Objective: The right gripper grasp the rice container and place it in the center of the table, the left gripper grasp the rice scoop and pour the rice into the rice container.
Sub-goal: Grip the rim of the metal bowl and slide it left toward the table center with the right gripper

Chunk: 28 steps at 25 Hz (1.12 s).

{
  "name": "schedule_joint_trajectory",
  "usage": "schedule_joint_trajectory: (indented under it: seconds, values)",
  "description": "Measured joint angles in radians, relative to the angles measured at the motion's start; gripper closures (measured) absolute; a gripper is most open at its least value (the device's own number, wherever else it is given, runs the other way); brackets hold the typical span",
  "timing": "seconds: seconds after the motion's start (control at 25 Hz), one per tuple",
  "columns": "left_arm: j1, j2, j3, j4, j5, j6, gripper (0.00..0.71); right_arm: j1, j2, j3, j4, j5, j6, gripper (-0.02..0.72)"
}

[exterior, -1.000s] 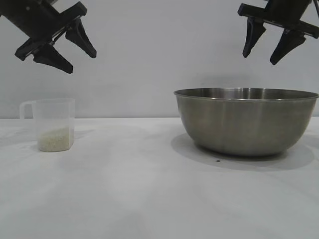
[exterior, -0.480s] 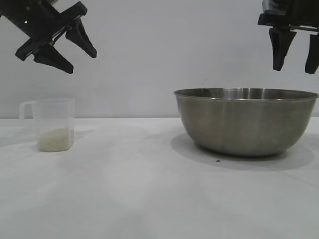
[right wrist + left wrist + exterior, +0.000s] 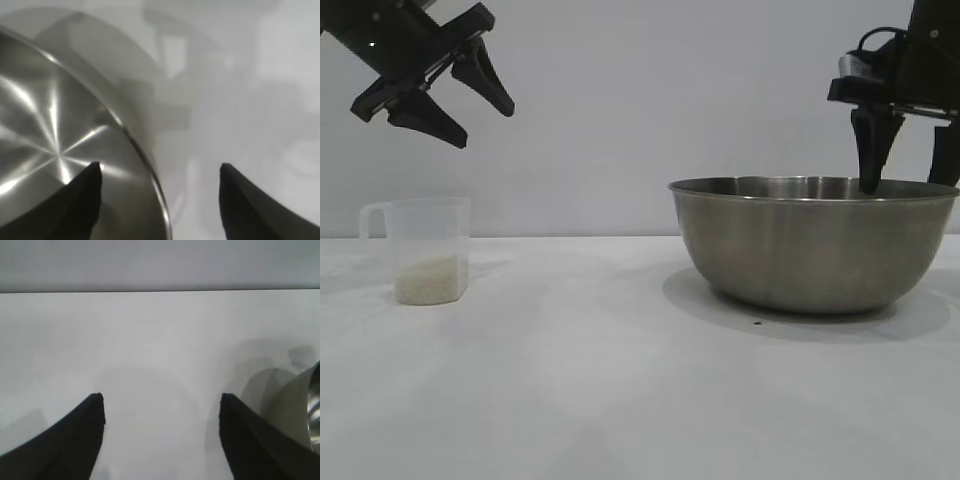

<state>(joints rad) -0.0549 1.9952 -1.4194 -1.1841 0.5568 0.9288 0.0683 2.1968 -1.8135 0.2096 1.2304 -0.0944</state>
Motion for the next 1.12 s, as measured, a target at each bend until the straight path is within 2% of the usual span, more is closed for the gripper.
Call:
schedule_joint_trajectory:
  seconds: [0.2, 0.24, 0.48, 0.56, 0.72, 1.12]
  values:
    - [0.0, 0.0, 0.0, 0.0, 0.0, 0.004, 0.28, 0.0, 0.043, 0.0, 0.002, -0.004, 0.0, 0.279]
    - [0.0, 0.0, 0.0, 0.0, 0.0, 0.004, 0.28, 0.0, 0.05, 0.0, 0.002, -0.004, 0.0, 0.356]
    - [0.0, 0.0, 0.0, 0.0, 0.0, 0.007, 0.28, 0.0, 0.069, 0.0, 0.017, -0.006, -0.003, 0.631]
    - [0.0, 0.0, 0.0, 0.0, 0.0, 0.007, 0.28, 0.0, 0.069, 0.0, 0.034, -0.002, -0.015, 0.703]
    - [0.0, 0.0, 0.0, 0.0, 0.0, 0.007, 0.28, 0.029, 0.069, 0.0, 0.064, -0.006, -0.026, 0.703]
    - [0.0, 0.0, 0.0, 0.0, 0.004, 0.007, 0.28, 0.218, 0.069, 0.0, 0.077, -0.014, -0.032, 0.703]
